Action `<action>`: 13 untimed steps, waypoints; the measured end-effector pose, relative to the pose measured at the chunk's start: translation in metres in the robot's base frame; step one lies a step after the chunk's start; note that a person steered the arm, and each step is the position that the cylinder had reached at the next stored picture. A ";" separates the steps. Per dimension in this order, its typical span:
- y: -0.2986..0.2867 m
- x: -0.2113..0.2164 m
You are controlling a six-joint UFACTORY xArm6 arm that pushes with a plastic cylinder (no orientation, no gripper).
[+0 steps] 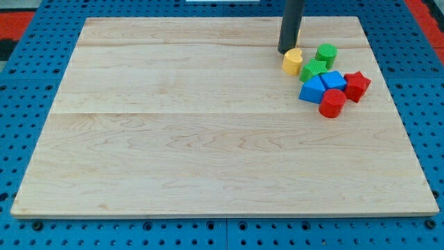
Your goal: Move the yellow hexagon closer to the yellow heart
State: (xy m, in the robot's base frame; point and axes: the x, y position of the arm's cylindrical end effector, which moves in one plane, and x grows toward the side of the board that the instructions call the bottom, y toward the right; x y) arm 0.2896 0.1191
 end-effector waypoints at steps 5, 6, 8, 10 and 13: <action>-0.043 -0.097; -0.026 -0.097; 0.039 -0.095; 0.039 -0.054; -0.028 -0.052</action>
State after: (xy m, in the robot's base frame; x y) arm 0.2381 0.0913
